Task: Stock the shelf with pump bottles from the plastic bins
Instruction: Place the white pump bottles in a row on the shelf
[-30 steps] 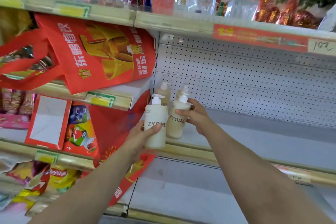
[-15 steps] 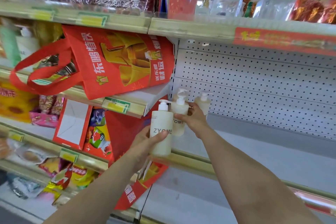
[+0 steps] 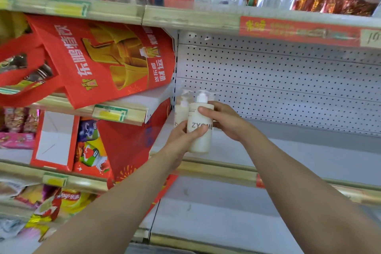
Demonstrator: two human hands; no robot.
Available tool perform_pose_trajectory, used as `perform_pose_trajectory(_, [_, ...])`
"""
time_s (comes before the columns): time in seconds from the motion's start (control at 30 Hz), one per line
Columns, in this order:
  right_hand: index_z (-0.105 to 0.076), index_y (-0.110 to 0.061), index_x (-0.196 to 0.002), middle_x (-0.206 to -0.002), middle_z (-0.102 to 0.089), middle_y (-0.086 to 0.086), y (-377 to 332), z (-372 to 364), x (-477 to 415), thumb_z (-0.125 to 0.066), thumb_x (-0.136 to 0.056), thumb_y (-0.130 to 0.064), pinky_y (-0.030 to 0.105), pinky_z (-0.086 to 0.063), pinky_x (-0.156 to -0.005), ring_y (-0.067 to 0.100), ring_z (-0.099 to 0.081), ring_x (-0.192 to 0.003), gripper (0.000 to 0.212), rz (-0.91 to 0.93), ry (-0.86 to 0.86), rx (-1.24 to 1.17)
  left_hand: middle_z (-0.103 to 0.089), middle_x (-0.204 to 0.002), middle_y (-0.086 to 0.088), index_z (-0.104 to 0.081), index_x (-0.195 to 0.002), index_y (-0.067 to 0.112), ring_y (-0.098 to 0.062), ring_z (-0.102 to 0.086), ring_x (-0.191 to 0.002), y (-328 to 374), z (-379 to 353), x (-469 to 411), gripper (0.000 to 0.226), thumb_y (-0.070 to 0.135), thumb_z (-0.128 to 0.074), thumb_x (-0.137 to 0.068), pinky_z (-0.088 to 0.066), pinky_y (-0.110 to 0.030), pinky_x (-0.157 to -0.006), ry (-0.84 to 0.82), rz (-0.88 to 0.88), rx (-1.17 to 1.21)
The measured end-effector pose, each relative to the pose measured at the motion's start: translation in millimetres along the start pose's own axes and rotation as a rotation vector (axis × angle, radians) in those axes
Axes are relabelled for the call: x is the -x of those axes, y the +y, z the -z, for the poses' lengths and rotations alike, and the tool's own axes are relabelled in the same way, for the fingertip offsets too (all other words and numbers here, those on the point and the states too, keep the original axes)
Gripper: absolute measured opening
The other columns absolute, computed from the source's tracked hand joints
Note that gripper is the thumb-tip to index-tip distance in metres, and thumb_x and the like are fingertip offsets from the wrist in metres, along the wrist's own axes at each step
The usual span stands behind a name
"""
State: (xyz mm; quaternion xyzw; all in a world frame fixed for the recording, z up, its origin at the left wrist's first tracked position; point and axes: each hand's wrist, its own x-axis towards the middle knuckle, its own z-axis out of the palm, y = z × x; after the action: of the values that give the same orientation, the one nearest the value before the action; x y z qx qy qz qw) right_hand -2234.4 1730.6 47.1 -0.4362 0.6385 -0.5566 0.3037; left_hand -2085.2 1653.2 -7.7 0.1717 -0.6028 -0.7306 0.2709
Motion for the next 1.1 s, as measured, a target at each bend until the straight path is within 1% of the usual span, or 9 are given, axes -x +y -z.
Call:
perform_pose_trajectory(0.1, [-0.062,-0.014,-0.127,-0.120,-0.070,0.011,-4.7,15.5,8.8,-0.078,-0.082,-0.028,0.040,-0.054,-0.096,0.025,-0.068,-0.109,0.049,-0.045,-0.025,0.023,-0.073,-0.114,0.001,-0.065,-0.122,0.025,-0.020,-0.068,-0.108,-1.4,-7.3,-3.2,0.043,0.035,-0.078,-0.082,-0.057,-0.043,-0.091,-0.035,-0.006,-0.047])
perform_pose_trajectory(0.2, [-0.061,-0.009,-0.127,-0.117,-0.071,0.012,-8.2,27.6,11.0,-0.080,-0.081,-0.023,0.042,-0.052,-0.100,0.026,-0.069,-0.108,0.051,-0.040,0.020,0.040,-0.073,-0.111,0.007,-0.065,-0.121,0.027,-0.013,-0.068,-0.106,-0.2,-11.8,-10.3,0.054,0.046,-0.081,-0.073,-0.056,-0.034,-0.089,-0.031,-0.074,-0.160])
perform_pose_trajectory(0.33, [-0.064,-0.010,-0.123,-0.115,-0.072,0.007,-3.3,40.4,5.0,-0.084,-0.076,-0.020,0.044,-0.050,-0.102,0.024,-0.068,-0.108,0.053,-0.045,0.133,0.055,-0.061,-0.111,0.003,-0.057,-0.124,0.024,-0.015,-0.060,-0.102,4.2,-0.4,-37.4,0.065,0.047,-0.085,-0.070,-0.051,-0.031,-0.088,0.371,-0.230,-0.266])
perform_pose_trajectory(0.43, [-0.061,-0.018,-0.118,-0.116,-0.071,0.003,10.7,48.4,-0.3,-0.089,-0.069,-0.021,0.043,-0.050,-0.102,0.021,-0.066,-0.110,0.057,-0.083,0.202,0.093,-0.057,-0.122,-0.005,-0.056,-0.129,0.023,-0.022,-0.058,-0.110,2.8,19.1,-57.8,0.071,0.045,-0.085,-0.069,-0.049,-0.041,-0.098,0.551,-0.236,-0.394])
perform_pose_trajectory(0.6, [-0.059,-0.019,-0.123,-0.117,-0.069,-0.002,40.3,48.3,-11.2,-0.092,-0.064,-0.019,0.036,-0.051,-0.094,0.017,-0.064,-0.111,0.068,-0.098,0.219,0.130,-0.050,-0.146,-0.004,-0.035,-0.151,0.024,-0.025,-0.046,-0.135,-6.0,31.0,-80.6,0.096,0.035,-0.087,-0.071,-0.040,-0.048,-0.110,0.436,-0.125,-0.430])
perform_pose_trajectory(0.77, [-0.053,-0.017,-0.130,-0.118,-0.068,-0.004,55.3,45.6,-29.6,-0.092,-0.065,-0.017,0.039,-0.052,-0.096,0.014,-0.064,-0.108,0.076,-0.073,0.214,0.116,-0.063,-0.125,0.002,-0.041,-0.144,0.033,-0.025,-0.057,-0.119,-7.3,31.3,-92.8,0.087,0.029,-0.087,-0.070,-0.048,-0.041,-0.101,0.394,-0.118,-0.559])
perform_pose_trajectory(0.9, [-0.051,-0.022,-0.127,-0.114,-0.066,-0.009,59.0,44.3,-46.5,-0.092,-0.065,-0.020,0.033,-0.053,-0.089,0.007,-0.064,-0.103,0.075,-0.053,0.201,0.149,-0.067,-0.118,-0.001,-0.049,-0.135,0.033,-0.021,-0.059,-0.106,-8.1,35.6,-100.8,0.075,0.029,-0.087,-0.070,-0.049,-0.034,-0.090,0.406,-0.102,-0.620])
perform_pose_trajectory(1.0, [-0.048,-0.027,-0.125,-0.112,-0.064,-0.011,60.8,44.2,-56.5,-0.091,-0.066,-0.023,0.027,-0.052,-0.081,0.002,-0.063,-0.098,0.073,-0.044,0.211,0.177,-0.067,-0.118,-0.002,-0.049,-0.134,0.034,-0.024,-0.060,-0.108,-6.1,37.8,-106.8,0.075,0.028,-0.087,-0.070,-0.052,-0.042,-0.094,0.409,-0.088,-0.631])
perform_pose_trajectory(1.1, [-0.048,-0.027,-0.127,-0.117,-0.063,-0.008,64.6,45.7,-64.8,-0.092,-0.065,-0.025,0.035,-0.052,-0.091,0.008,-0.063,-0.103,0.075,-0.040,0.222,0.199,-0.066,-0.121,-0.002,-0.048,-0.137,0.033,-0.025,-0.060,-0.111,-4.6,38.7,-111.7,0.078,0.027,-0.087,-0.070,-0.051,-0.044,-0.098,0.403,-0.087,-0.634])
